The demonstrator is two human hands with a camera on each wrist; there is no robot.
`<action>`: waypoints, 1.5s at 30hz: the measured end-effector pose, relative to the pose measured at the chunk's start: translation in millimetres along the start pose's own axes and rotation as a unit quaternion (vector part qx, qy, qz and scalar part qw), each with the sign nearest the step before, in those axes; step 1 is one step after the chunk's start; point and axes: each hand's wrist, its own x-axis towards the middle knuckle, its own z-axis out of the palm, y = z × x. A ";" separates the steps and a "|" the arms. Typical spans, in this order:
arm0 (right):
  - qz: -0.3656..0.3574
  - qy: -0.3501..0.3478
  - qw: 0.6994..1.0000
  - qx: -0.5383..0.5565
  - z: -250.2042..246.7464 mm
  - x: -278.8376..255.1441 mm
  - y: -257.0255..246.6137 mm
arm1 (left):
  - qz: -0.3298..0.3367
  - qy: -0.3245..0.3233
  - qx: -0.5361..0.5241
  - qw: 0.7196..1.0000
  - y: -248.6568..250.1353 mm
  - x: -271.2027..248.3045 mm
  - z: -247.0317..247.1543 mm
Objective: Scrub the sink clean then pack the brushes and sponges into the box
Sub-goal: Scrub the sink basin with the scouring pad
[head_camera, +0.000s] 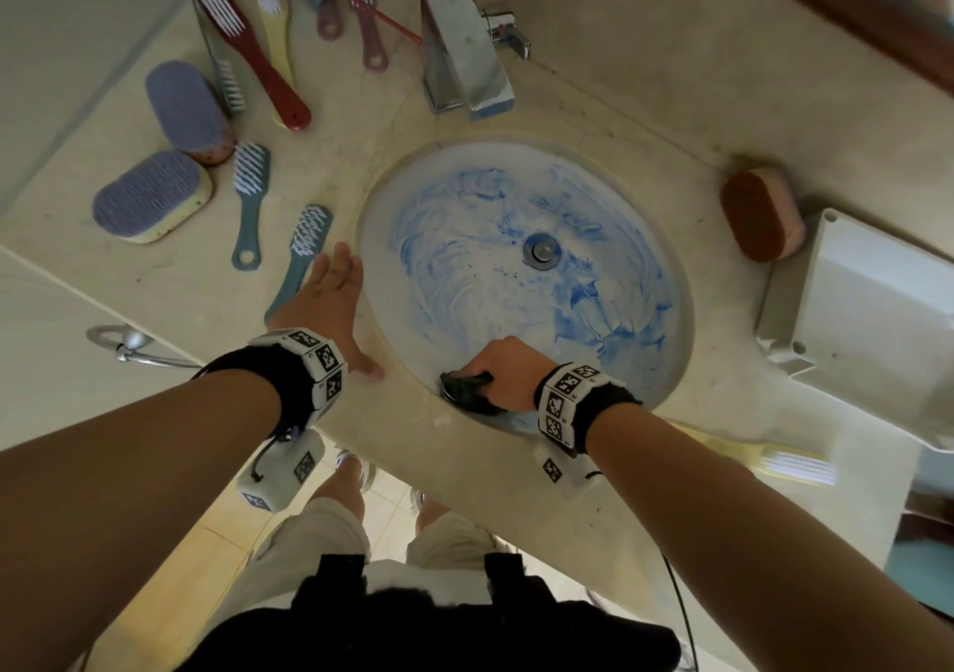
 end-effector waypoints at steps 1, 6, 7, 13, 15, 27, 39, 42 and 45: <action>0.005 0.002 1.000 0.001 2.4 -0.9 0.6 | 0.000 -0.001 -0.001 1.000 -0.3 -0.3 -0.1; -0.004 0.000 1.000 -0.020 4.5 -12.1 1.6 | 0.002 0.002 -0.005 1.000 -0.5 -0.5 -0.5; -0.009 0.001 1.000 -0.010 4.8 -12.5 0.8 | 0.002 0.003 -0.006 1.000 -0.2 -0.6 -0.5; -0.051 0.003 0.999 0.008 -0.2 12.8 -20.2 | 0.000 0.004 -0.005 1.000 -0.2 0.8 0.7; -0.040 0.001 0.999 -0.005 -3.5 18.3 -22.2 | 0.001 0.006 -0.006 1.000 -0.3 0.8 0.8; -0.042 0.010 0.999 -0.006 4.1 -13.5 -6.2 | 0.005 -0.001 -0.002 1.000 -1.5 0.4 0.7; 0.015 -0.027 0.999 -0.042 -4.2 2.5 -4.2 | 0.003 -0.012 -0.007 1.000 -1.4 0.8 -2.3; 0.007 -0.042 0.997 -0.057 -1.6 -12.0 -1.3 | 0.003 -0.008 -0.005 1.000 -1.4 0.2 -1.5; -0.008 -0.039 0.997 -0.066 -4.3 -15.4 -10.1 | 0.003 -0.004 -0.006 1.000 -0.8 0.1 -0.9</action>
